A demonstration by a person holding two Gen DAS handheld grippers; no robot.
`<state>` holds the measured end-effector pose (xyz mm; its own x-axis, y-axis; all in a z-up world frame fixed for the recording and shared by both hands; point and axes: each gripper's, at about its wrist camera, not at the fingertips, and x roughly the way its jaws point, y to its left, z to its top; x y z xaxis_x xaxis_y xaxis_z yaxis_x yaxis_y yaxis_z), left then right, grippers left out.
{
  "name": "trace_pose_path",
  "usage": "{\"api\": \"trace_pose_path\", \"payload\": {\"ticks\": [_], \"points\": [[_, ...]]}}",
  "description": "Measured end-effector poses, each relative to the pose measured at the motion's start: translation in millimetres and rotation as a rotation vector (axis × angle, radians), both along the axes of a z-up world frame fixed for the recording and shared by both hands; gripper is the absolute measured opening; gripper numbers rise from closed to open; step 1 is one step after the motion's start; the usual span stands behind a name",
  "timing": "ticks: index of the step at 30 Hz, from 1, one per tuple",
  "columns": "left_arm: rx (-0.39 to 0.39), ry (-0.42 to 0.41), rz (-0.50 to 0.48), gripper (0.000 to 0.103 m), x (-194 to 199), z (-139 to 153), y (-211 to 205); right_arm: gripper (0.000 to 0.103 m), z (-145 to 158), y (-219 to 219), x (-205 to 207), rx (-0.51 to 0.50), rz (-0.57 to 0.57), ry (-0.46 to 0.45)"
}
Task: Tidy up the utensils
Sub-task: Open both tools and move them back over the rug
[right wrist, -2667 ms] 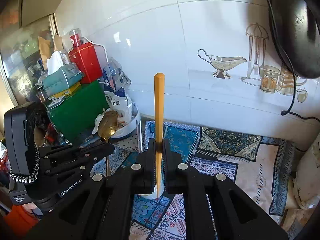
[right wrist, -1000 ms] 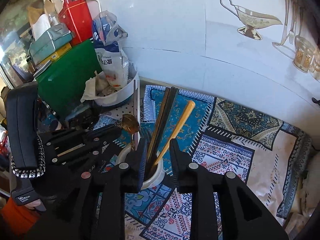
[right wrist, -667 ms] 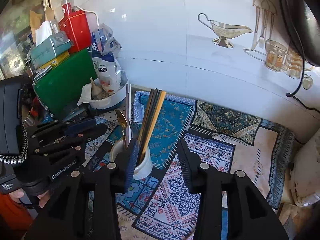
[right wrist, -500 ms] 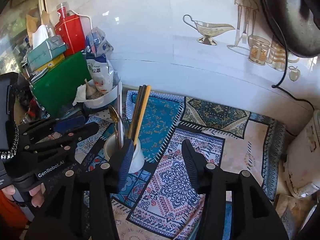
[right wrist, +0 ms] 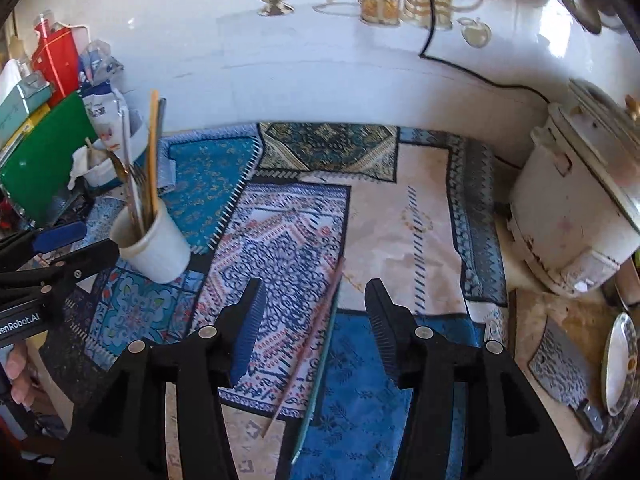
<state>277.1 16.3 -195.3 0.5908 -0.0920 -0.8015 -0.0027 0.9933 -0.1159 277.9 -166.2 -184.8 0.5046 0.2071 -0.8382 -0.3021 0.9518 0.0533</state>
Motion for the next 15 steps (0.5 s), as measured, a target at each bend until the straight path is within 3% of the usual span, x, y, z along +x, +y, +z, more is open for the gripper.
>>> {"api": "trace_pose_path", "payload": {"ticks": [6,15], "points": [[0.006,0.127,-0.069,0.069,11,-47,-34,0.048,-44,-26,-7,-0.009,-0.068,0.129],[0.026,0.252,-0.201,0.069,46,-97,-99,0.048,-66,-58,-23,-0.018,-0.127,0.196]]}}
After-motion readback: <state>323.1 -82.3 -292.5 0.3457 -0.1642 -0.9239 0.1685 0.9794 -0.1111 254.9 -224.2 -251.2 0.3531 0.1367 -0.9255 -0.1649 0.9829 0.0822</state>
